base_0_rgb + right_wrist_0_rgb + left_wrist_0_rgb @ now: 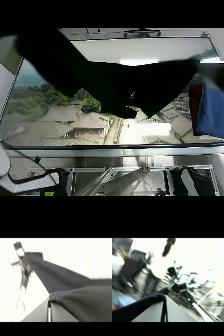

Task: Fold the shirts.

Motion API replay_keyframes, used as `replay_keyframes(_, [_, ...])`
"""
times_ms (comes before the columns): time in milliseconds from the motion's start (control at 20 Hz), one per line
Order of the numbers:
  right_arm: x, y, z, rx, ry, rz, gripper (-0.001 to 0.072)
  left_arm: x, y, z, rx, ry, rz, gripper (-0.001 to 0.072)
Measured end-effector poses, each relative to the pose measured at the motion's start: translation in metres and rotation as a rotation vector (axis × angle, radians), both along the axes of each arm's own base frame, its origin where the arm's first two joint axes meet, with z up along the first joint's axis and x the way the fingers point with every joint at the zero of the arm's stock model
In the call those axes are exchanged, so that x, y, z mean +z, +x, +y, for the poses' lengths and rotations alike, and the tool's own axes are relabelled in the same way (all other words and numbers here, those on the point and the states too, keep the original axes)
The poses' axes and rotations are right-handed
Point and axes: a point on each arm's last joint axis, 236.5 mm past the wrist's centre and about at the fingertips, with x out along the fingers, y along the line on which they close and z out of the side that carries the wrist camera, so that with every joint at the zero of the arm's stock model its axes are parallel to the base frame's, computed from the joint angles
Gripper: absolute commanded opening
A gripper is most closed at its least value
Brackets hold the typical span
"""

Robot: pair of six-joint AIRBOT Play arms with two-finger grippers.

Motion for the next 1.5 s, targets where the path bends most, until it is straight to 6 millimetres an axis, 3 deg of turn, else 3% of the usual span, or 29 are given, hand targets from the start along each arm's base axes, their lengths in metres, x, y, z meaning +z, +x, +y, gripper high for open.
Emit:
replay_keyframes(100, [0.034,-0.023,-0.003,0.003,0.011,-0.115,0.0019,0.035,-0.043,0.006,0.118,0.012,-0.124,0.0016])
replay_keyframes(200, [0.046,-0.032,-0.003,-0.008,-0.004,-0.167,0.0019,0.042,-0.063,0.011,0.294,0.101,-0.187,0.0018])
replay_keyframes(300, [0.033,-0.018,-0.005,-0.067,-0.077,-0.135,0.0018,0.032,-0.058,0.019,0.476,0.205,-0.170,0.0018])
replay_keyframes(450, [-0.016,0.024,-0.014,-0.159,-0.206,0.020,0.0019,-0.005,-0.031,0.030,0.578,0.273,-0.057,0.0017])
replay_keyframes(600, [-0.081,0.067,-0.017,-0.174,-0.305,0.191,0.0019,-0.090,0.025,0.034,0.562,0.371,0.154,0.0017])
replay_keyframes(800, [-0.198,0.124,-0.012,-0.128,-0.431,0.459,0.0019,-0.248,0.089,0.021,0.493,0.578,0.451,0.0017])
replay_keyframes(950, [-0.296,0.159,-0.005,-0.077,-0.487,0.668,0.0019,-0.365,0.107,0.008,0.402,0.716,0.639,0.0017])
replay_keyframes(1100, [-0.389,0.187,-0.006,-0.079,-0.517,0.830,0.0019,-0.455,0.117,0.009,0.366,0.798,0.786,0.0017])
replay_keyframes(1150, [-0.410,0.194,-0.008,-0.084,-0.524,0.856,0.0021,-0.476,0.120,0.012,0.357,0.812,0.823,0.0016])
replay_keyframes(1200, [-0.428,0.201,-0.011,-0.090,-0.528,0.874,0.0093,-0.493,0.123,0.015,0.355,0.822,0.853,0.0017])
replay_keyframes(1250, [-0.439,0.208,-0.014,-0.100,-0.529,0.881,0.0336,-0.506,0.126,0.019,0.349,0.831,0.880,0.0017])
replay_keyframes(1300, [-0.445,0.216,-0.018,-0.112,-0.529,0.880,0.0463,-0.516,0.129,0.023,0.342,0.835,0.898,0.0017])
replay_keyframes(1500, [-0.434,0.237,-0.039,-0.129,-0.523,0.826,0.0465,-0.529,0.134,0.029,0.289,0.845,0.936,0.0017])
